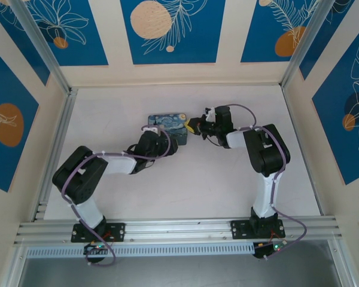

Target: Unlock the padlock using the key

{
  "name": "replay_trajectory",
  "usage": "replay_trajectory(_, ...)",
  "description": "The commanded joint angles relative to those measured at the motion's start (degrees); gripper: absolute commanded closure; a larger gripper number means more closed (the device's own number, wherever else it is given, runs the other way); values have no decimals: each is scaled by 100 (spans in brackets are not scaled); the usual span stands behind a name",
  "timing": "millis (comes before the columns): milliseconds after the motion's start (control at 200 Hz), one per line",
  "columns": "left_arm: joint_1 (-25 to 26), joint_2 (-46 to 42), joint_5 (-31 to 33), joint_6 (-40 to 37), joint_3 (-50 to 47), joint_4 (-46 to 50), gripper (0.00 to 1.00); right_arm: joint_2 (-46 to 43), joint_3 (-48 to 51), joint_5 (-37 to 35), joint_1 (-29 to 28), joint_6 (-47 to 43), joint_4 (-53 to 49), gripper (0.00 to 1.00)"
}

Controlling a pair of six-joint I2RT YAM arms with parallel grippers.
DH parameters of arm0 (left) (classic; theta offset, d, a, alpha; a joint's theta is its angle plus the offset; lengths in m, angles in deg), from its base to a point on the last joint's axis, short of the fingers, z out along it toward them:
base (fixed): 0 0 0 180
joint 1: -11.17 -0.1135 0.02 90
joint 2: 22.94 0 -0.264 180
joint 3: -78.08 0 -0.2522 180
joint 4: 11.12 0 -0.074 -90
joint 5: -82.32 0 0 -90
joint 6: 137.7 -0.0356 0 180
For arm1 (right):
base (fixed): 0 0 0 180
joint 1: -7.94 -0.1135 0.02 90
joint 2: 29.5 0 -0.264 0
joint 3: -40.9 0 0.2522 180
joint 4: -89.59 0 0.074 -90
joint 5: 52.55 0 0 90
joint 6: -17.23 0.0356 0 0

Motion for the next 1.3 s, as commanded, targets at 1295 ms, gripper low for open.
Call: replay_trajectory(1295, -154, 887, -1048, -1435, 638, -56, 1, 381, -1138, 159, -151, -333, -1051, 100)
